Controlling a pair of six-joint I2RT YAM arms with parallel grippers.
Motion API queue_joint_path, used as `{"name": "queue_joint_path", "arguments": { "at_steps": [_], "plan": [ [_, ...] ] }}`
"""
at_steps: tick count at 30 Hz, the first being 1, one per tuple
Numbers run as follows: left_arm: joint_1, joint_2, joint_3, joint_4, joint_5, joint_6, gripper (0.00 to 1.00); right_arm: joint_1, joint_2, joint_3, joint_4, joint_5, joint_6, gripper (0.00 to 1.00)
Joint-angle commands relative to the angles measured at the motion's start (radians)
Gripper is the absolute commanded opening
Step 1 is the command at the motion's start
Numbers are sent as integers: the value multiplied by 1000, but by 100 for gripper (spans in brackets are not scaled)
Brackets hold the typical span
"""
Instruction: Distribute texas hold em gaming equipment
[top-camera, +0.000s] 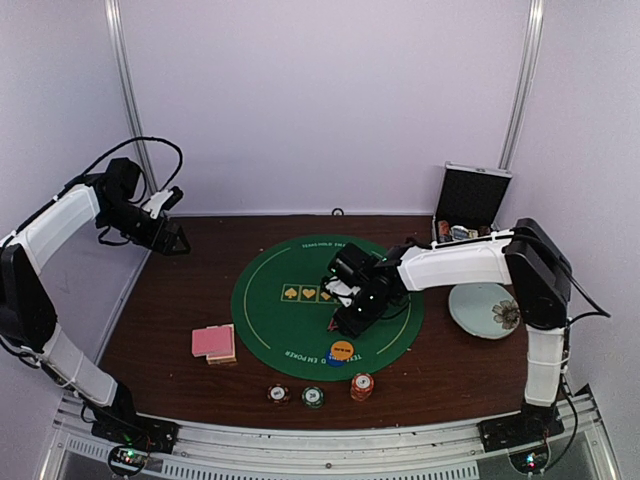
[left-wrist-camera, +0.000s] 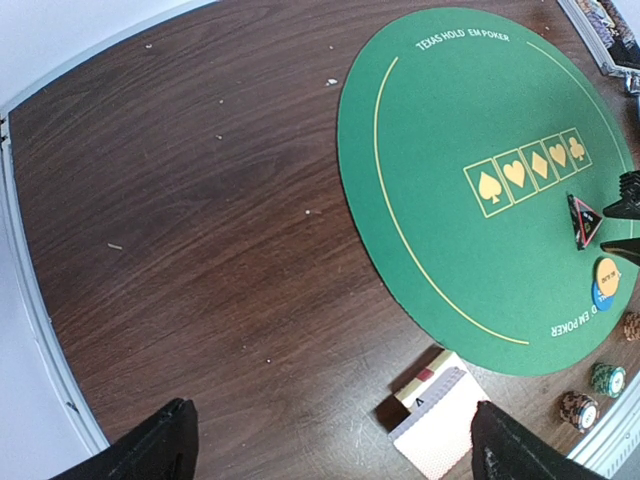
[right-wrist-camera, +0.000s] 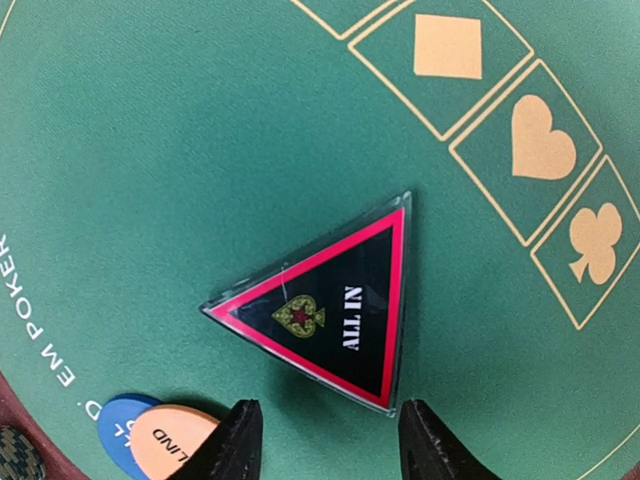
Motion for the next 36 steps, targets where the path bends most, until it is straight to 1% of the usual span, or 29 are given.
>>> {"name": "queue_joint_path", "arguments": {
  "at_steps": [1, 7, 12, 19, 28, 30, 36],
  "plan": [
    [7, -25, -4, -6, 25, 10, 97, 1, 21, 18, -12, 45, -28, 51],
    [7, -26, -2, -5, 36, 5, 98, -5, 37, 27, -12, 41, -60, 51],
    [7, -29, -5, -5, 35, 6, 98, -22, 59, 43, -6, -15, -82, 51],
    [7, -31, 6, -9, 31, 12, 98, -24, 112, 110, -40, -54, -129, 50],
    [7, -33, 16, -11, 25, 11, 98, -20, 169, 190, -66, -113, -135, 39],
    [7, -34, 17, -11, 23, 13, 98, -14, 178, 200, -65, -117, -162, 37],
    [7, -35, 19, -15, 27, 16, 98, 29, 218, 264, -69, -111, -172, 35]
  ]
}}
